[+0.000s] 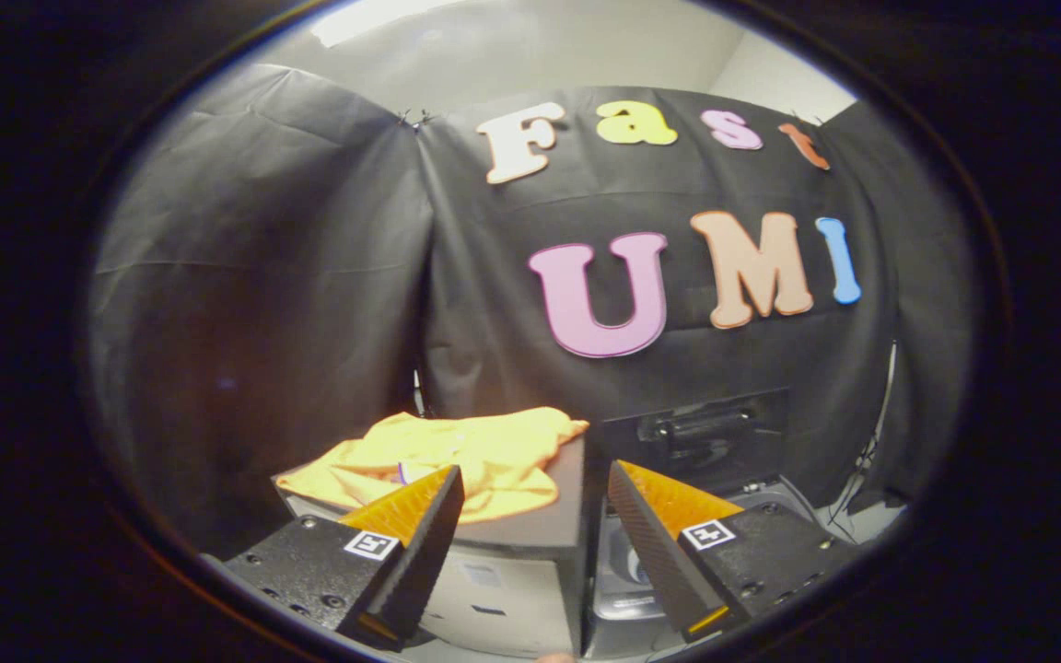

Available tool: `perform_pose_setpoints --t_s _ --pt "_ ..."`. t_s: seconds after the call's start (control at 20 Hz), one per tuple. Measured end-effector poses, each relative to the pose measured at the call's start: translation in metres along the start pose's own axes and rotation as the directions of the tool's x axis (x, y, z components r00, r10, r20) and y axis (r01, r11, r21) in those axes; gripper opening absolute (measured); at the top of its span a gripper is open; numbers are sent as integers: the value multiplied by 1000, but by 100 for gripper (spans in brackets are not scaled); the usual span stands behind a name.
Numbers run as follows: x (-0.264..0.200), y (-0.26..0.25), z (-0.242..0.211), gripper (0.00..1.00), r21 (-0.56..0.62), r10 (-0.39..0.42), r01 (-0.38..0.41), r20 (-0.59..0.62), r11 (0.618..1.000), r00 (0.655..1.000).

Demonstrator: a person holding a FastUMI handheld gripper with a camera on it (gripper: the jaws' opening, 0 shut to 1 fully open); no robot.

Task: Put the clothes into the washing machine and then close the washing machine lid.

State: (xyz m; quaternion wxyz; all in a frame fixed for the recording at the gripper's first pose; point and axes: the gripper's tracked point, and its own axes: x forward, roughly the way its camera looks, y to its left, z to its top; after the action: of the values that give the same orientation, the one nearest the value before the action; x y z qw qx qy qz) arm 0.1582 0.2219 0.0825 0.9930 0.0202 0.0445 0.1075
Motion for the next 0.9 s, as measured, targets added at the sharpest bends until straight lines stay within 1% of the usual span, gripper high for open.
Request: perform_pose_setpoints --t_s 0.1,0.25,0.3,0.45,0.5,0.6,0.65,0.7,0.75,0.8,0.85,0.9 --pt "36 30 8 96 -5 28 -28 -35 1000 999" --pt "87 51 4 96 -63 -4 -2 -100 998 995" --pt "105 59 -2 96 -56 -8 1 -131 998 991" --pt "152 95 -29 97 17 42 -40 -228 999 973" --pt "162 101 -44 97 14 46 -44 -279 999 959" --pt "177 99 -69 98 -30 1 -13 -372 999 928" --pt "185 95 -74 98 -41 -40 25 -394 999 918" --pt "189 91 -80 98 -59 -69 48 -421 997 904" --pt "196 90 -90 98 -73 -77 48 -457 996 886" --pt "191 92 -110 97 -61 -62 34 -559 998 827" --pt "192 92 -111 97 -67 -52 17 -577 998 815" --pt "208 90 -107 92 -78 -55 16 -529 997 847"
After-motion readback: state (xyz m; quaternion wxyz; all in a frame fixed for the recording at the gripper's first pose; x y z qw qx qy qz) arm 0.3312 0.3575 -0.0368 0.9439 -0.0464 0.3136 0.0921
